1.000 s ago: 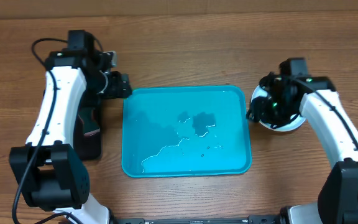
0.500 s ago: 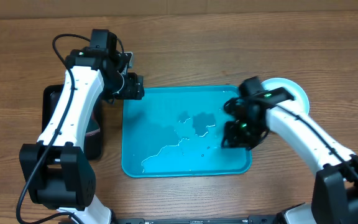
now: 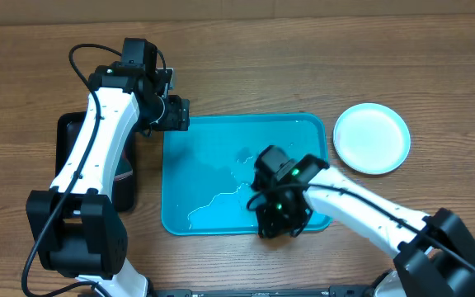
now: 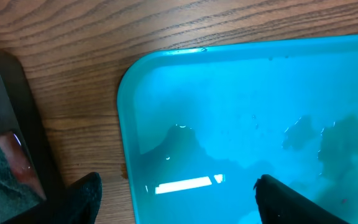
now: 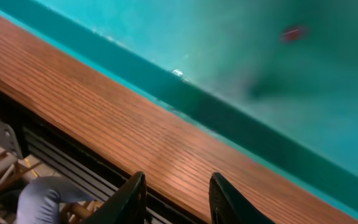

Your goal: Clean dirty plates on tray and stack at the side

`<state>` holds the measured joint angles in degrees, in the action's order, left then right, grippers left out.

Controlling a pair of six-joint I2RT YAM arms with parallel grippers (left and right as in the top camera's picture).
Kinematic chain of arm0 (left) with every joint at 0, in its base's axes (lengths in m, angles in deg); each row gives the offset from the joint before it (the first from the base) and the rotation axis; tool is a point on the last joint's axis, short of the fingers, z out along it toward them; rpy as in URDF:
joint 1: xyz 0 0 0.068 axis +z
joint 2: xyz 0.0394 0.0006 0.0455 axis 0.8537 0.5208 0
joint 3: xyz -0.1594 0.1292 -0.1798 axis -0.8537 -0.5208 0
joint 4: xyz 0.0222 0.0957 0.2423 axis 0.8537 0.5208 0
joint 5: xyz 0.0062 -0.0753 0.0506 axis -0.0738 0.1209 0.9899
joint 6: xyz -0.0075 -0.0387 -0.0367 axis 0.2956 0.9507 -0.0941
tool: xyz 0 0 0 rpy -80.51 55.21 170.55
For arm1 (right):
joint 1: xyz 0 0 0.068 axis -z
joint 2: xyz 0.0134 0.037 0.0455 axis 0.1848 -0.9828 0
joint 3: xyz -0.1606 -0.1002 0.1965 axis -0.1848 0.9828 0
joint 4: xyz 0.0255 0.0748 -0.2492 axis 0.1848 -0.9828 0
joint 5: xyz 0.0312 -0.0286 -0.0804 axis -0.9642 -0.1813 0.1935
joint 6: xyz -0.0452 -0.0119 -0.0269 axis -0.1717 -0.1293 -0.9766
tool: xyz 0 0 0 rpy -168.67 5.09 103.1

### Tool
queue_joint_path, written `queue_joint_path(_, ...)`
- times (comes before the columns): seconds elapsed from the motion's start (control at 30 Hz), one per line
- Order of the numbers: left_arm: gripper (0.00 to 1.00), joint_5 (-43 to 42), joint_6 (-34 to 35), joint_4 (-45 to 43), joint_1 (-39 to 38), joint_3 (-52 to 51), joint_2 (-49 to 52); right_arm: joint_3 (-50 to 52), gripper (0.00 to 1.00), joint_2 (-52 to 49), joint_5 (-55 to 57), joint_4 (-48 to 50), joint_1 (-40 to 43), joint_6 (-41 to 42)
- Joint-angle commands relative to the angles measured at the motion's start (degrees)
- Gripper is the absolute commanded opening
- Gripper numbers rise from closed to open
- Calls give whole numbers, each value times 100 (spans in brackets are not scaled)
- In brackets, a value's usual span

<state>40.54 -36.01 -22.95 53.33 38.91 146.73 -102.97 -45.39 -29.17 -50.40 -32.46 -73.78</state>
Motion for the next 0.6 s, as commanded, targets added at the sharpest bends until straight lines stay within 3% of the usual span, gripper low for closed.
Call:
queue_joint_path(0.0, 80, 79, 87, -7, 11, 94, -107, 256, 36, 4, 101, 212, -308, 350)
queue_joint_path(0.3, 81, 79, 87, -4, 11, 94, -107, 498, 47, 4, 966, 557, -514, 627)
queue_joint_path(0.57, 81, 79, 87, 31, 11, 94, -107, 514, 46, 4, 1064, 699, -527, 693)
